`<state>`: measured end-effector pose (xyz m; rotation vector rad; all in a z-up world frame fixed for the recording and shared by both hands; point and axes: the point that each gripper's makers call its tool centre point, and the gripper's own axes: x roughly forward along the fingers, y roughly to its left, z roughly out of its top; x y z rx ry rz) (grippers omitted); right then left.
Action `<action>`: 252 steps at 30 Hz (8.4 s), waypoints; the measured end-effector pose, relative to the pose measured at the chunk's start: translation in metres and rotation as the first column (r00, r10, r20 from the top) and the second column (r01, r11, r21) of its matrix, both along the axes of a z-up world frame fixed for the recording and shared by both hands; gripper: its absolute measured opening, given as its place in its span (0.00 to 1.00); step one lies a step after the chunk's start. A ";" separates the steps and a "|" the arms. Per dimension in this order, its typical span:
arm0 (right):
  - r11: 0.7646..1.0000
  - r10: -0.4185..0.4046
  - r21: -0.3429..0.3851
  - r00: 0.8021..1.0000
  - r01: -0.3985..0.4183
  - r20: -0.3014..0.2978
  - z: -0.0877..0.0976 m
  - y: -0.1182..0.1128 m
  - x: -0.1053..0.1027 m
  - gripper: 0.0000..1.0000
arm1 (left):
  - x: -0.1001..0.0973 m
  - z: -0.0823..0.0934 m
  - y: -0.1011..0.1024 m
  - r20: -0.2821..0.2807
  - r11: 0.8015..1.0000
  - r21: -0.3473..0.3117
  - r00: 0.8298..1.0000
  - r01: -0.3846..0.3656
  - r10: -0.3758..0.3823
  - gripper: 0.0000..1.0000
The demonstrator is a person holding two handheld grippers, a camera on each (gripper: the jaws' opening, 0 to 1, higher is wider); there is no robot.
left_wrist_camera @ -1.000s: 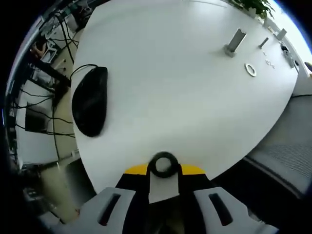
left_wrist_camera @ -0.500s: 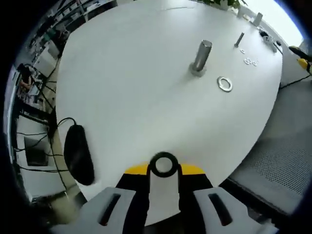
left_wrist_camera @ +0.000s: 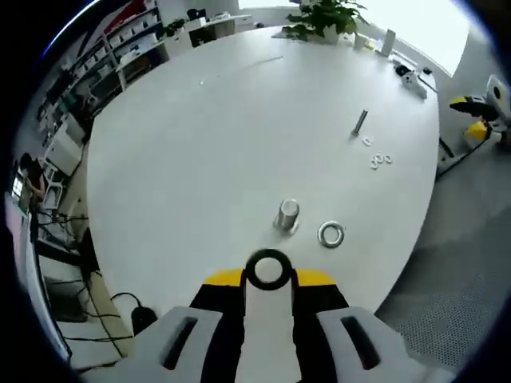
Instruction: Place the washer onto the threaded stud by aligning its center hole with the stud, sliding it down to the base, and recovering from edge contact or off-axis alignment until the washer reaches the visible bottom stop.
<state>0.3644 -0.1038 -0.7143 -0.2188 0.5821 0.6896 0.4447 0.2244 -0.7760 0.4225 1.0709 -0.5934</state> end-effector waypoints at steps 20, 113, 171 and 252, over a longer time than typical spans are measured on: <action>1.000 -0.006 0.011 1.000 0.006 0.009 0.003 -0.001 0.001 0.40 | 0.022 -0.005 -0.038 -0.061 0.992 0.038 0.991 0.118 -0.116 0.19; 0.998 0.013 0.053 1.000 -0.014 0.017 0.008 0.004 -0.001 0.39 | -0.027 -0.055 -0.061 -0.167 0.997 0.067 0.985 -0.036 0.047 0.35; 0.998 -0.001 0.062 1.000 0.000 0.032 0.010 0.002 0.001 0.39 | -0.039 -0.082 -0.071 -0.221 0.991 0.135 0.975 0.017 0.013 0.22; 0.997 -0.016 0.075 0.999 0.014 0.028 0.011 0.000 0.003 0.38 | -0.005 -0.030 -0.051 -0.076 0.992 0.108 0.996 0.059 -0.051 0.19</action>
